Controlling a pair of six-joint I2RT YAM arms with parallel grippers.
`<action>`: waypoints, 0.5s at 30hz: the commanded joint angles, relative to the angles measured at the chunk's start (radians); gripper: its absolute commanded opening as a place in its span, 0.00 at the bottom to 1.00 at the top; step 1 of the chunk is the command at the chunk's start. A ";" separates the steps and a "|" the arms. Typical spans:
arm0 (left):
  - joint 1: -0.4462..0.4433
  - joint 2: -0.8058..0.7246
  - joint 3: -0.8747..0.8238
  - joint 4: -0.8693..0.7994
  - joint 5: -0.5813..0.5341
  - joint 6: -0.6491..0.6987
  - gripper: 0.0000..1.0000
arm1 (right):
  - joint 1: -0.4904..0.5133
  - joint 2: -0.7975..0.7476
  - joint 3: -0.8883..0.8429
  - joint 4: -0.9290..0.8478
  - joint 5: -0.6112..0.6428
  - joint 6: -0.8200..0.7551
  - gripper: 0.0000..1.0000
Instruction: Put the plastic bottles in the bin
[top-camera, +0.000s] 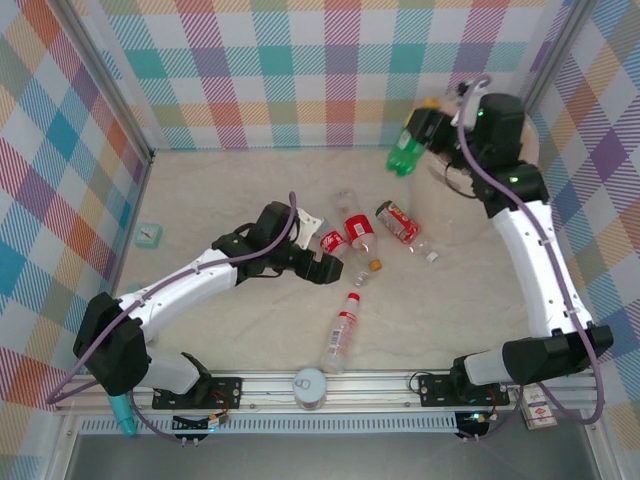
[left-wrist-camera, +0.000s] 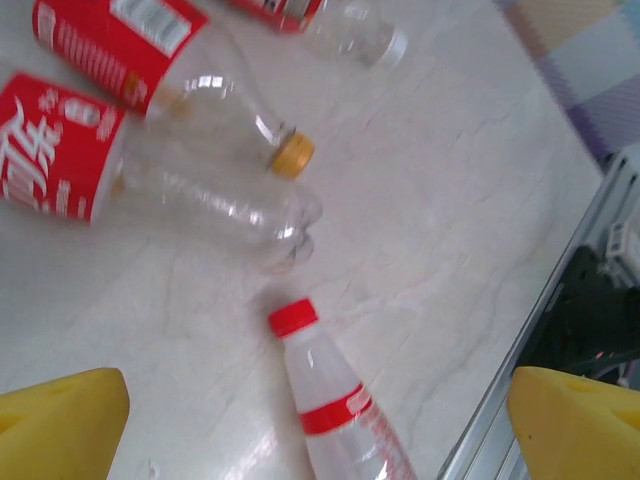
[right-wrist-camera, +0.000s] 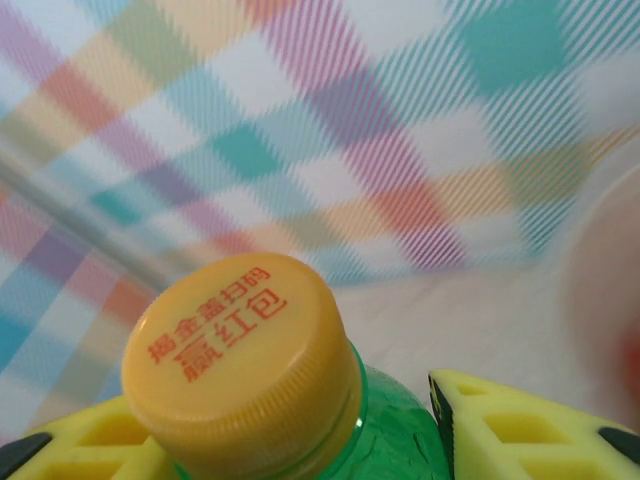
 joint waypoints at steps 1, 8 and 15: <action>-0.051 0.010 0.018 -0.122 -0.085 -0.024 0.97 | -0.021 0.031 0.114 -0.074 0.305 -0.173 0.42; -0.160 0.086 0.074 -0.217 -0.177 -0.009 0.99 | -0.081 0.185 0.290 -0.189 0.563 -0.354 0.42; -0.246 0.222 0.150 -0.288 -0.200 0.018 1.00 | -0.160 0.310 0.335 -0.313 0.530 -0.312 0.42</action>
